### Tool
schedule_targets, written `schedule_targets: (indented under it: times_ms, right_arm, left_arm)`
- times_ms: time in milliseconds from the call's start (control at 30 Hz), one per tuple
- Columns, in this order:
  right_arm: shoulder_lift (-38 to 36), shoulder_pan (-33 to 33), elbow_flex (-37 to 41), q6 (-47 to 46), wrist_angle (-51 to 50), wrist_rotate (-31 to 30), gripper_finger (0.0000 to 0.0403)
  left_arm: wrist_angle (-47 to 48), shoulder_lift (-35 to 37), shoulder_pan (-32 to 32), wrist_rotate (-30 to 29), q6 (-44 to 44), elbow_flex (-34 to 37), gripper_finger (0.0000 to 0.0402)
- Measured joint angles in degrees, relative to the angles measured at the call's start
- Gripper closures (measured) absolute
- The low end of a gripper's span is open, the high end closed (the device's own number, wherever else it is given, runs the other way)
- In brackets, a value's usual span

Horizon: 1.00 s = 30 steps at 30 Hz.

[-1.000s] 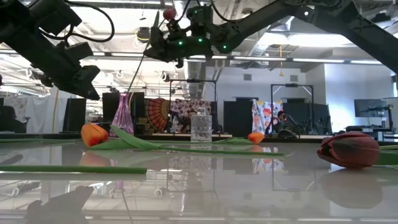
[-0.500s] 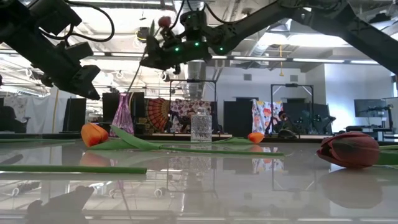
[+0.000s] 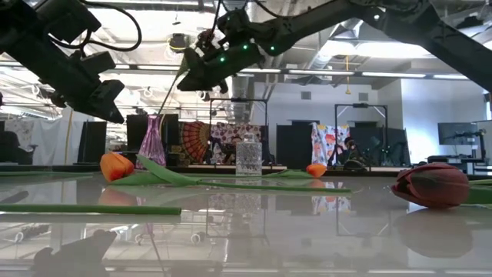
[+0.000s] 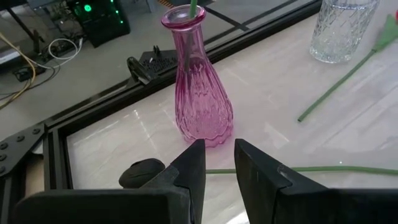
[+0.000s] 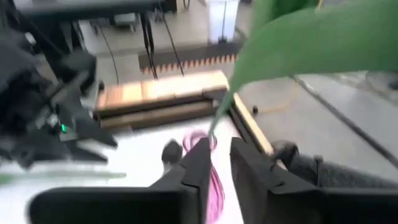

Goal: Sort flowers into vase by color
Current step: Put the red flower into the purple vase

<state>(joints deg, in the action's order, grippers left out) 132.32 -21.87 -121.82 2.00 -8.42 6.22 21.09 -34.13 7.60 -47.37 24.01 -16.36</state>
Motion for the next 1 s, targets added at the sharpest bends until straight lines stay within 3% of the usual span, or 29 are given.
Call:
schedule_targets:
  times_ms: [300, 400, 800, 1000]
  right_arm:
    - [0.0, -2.0, -12.9, 1.6, -29.6, 4.0, 0.0181]
    - [-2.4, -2.4, -12.3, 1.9, -37.9, 4.5, 0.0162]
    - [-8.4, 1.3, -12.2, -0.8, -79.6, 4.5, 0.0165]
    - [-15.6, 11.1, -4.2, -6.0, -80.7, 3.5, 0.017]
  left_arm:
    - [0.0, 0.0, 0.0, 0.6, -0.9, 0.0, 0.0326]
    - [0.1, 0.0, 0.0, 1.0, -0.9, 0.0, 0.0326]
    - [0.0, 0.0, 0.0, 2.6, -1.8, 0.0, 0.0326]
    - [-0.8, 0.0, 0.0, 2.6, -2.4, 0.0, 0.0326]
